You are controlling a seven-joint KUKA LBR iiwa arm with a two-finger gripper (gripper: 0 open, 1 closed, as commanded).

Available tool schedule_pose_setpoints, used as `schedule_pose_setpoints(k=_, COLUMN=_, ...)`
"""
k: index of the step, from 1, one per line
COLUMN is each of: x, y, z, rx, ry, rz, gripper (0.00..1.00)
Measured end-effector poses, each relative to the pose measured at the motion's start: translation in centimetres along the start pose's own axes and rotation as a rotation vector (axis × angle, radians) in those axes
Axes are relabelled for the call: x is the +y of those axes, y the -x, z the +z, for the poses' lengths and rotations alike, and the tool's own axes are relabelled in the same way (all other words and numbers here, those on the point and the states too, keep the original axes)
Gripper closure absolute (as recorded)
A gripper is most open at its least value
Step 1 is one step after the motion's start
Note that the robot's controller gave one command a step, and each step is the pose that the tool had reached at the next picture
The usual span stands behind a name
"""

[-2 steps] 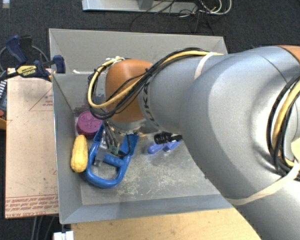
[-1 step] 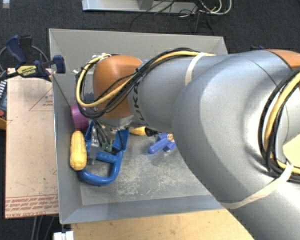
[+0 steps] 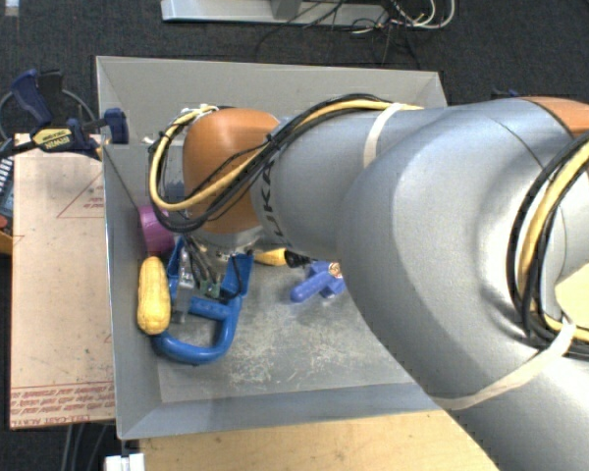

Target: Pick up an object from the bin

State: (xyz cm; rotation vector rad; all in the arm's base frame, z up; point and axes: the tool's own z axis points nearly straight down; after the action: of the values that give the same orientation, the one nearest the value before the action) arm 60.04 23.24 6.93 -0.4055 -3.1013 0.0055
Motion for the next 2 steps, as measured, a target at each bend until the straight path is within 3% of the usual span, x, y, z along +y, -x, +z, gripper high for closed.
schedule_pose_setpoints(k=2, x=0.57, y=-1.15, z=-0.05, rx=-0.007, ry=-0.015, rz=0.068, gripper=1.0)
